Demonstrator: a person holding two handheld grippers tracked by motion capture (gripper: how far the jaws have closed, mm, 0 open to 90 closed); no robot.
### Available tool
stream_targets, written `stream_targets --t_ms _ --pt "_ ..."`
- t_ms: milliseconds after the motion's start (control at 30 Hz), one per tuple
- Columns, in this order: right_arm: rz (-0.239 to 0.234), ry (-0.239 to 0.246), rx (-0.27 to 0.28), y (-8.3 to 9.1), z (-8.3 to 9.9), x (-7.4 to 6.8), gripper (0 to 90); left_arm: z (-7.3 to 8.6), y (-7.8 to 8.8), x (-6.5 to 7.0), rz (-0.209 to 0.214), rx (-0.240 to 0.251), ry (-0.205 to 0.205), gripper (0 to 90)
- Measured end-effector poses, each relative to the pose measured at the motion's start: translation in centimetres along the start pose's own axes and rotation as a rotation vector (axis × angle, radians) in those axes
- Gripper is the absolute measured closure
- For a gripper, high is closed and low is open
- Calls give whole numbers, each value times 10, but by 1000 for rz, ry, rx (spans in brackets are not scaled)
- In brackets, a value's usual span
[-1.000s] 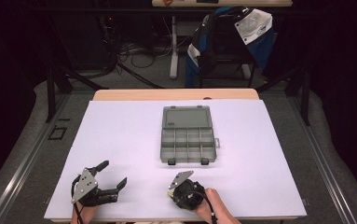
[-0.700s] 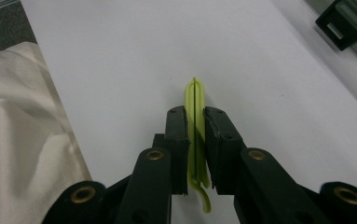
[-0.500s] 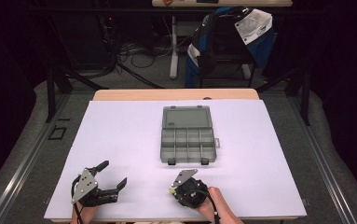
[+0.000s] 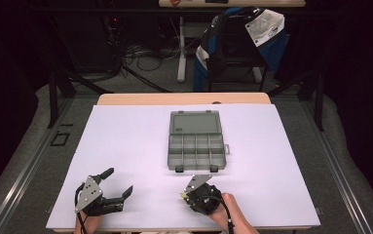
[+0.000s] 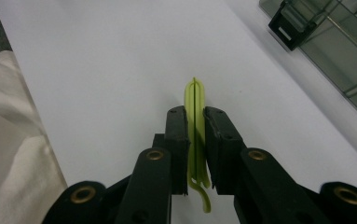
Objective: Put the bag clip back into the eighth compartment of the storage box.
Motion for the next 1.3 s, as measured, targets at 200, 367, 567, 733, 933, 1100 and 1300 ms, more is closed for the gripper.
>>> stream_targets --t_ms 200,367,567,733,933,1100,1300 --pt "11 -11 0 2 1 4 801 0 0 0 -1 -1 1 102" --pt "22 -11 5 4 3 9 801 0 0 0 2 0 0 102" --pt "33 -15 7 7 4 13 801 0 0 0 3 0 0 102" --pt "41 -17 10 8 5 16 801 0 0 0 3 0 0 102" --pt "48 -22 11 10 6 19 802 0 0 0 3 0 0 102" --pt "57 -28 13 12 7 22 802 0 0 0 3 0 0 102" --pt "71 -34 17 15 8 27 802 0 0 0 3 0 1 102"
Point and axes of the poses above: each handheld gripper's, and its own axes: y roughly backward along the jaws, z roughly out of its underside, x roughly to its right, the point moved 8 cm from there along -y, roughly forward along the jaws, and after that the axes turned 4 degrees about -z, right-handed, at the moved point
